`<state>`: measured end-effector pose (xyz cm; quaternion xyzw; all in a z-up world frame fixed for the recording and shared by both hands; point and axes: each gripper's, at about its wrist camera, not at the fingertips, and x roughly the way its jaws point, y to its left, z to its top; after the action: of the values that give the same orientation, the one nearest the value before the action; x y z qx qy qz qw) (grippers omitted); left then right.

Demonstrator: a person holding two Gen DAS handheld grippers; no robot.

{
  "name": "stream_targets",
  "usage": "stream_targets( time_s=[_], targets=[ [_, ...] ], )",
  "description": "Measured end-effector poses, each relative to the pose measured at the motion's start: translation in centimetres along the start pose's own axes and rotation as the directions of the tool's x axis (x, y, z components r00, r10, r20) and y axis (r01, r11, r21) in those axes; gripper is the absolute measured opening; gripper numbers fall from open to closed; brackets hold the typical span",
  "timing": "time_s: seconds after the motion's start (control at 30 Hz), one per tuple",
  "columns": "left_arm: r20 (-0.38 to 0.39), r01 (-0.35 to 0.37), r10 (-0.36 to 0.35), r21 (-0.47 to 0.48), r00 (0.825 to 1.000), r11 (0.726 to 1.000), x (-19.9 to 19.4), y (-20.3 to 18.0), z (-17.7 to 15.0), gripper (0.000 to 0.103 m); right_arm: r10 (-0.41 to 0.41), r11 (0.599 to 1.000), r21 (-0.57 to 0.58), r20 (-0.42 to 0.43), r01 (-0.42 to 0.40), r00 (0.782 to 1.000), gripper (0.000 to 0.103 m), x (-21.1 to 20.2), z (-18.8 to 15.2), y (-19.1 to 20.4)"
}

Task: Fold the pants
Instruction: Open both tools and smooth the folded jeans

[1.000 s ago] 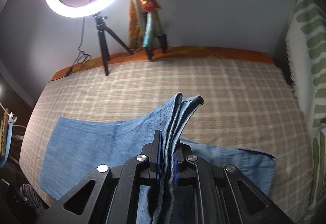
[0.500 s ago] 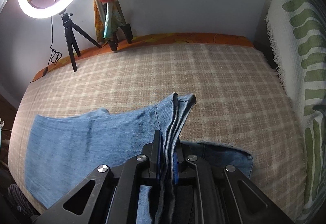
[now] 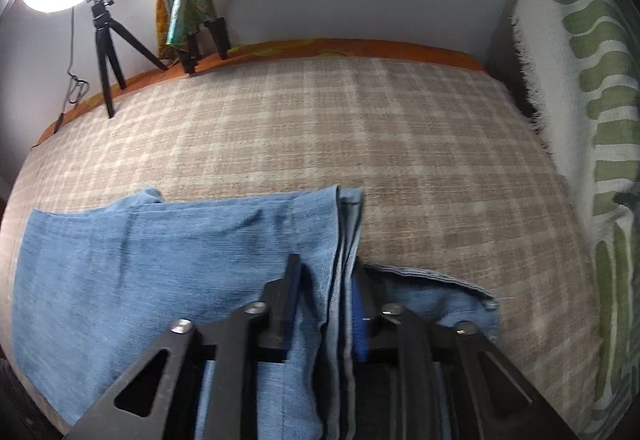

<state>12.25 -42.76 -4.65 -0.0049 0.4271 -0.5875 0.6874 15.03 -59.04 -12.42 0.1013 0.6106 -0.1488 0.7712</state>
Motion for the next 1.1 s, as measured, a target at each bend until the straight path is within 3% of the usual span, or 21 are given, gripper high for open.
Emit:
stream_targets(
  time_s=[0.1, 0.2, 0.4, 0.6, 0.77, 0.97, 1.03, 1.1],
  targets=[
    [0.027, -0.047, 0.047, 0.013, 0.999, 0.999, -2.7, 0.9, -0.1, 0.021, -0.064, 0.998, 0.007, 0.006, 0.064, 0.998, 0.033, -1.2, -0.1, -0.7],
    [0.070, -0.101, 0.100, 0.010, 0.993, 0.995, -6.3, 2.8, -1.2, 0.026, -0.073, 0.997, 0.011, 0.045, 0.073, 0.996, 0.035, -3.6, -0.4, -1.0],
    [0.110, -0.241, 0.246, -0.060, 0.963, 0.969, -11.3, 7.2, -5.1, 0.026, 0.015, 0.999, -0.036, 0.141, -0.010, 0.990, 0.043, -8.9, -2.7, 2.2],
    [0.103, -0.297, 0.319, -0.187, 0.942, 0.936, -13.0, 11.1, -8.6, 0.026, 0.198, 0.973, -0.151, 0.161, -0.174, 0.967, 0.043, -10.3, -4.7, 10.7],
    [0.124, -0.323, 0.351, -0.199, 0.928, 0.925, -13.6, 11.5, -10.0, 0.026, 0.335, 0.914, -0.283, 0.126, -0.290, 0.934, 0.043, -9.9, -4.6, 19.2],
    [0.087, -0.376, 0.398, -0.199, 0.913, 0.905, -13.5, 13.0, -11.7, 0.026, 0.404, 0.847, -0.406, 0.073, -0.343, 0.912, 0.043, -7.9, -4.2, 28.2],
    [0.070, -0.389, 0.409, -0.203, 0.910, 0.899, -13.5, 13.6, -12.1, 0.026, 0.408, 0.830, -0.432, 0.038, -0.353, 0.912, 0.031, -6.8, -3.8, 30.9],
    [0.068, -0.388, 0.409, -0.207, 0.910, 0.898, -13.6, 13.9, -12.4, 0.026, 0.396, 0.823, -0.450, 0.015, -0.347, 0.918, 0.030, -5.7, -3.4, 33.1]
  ],
)
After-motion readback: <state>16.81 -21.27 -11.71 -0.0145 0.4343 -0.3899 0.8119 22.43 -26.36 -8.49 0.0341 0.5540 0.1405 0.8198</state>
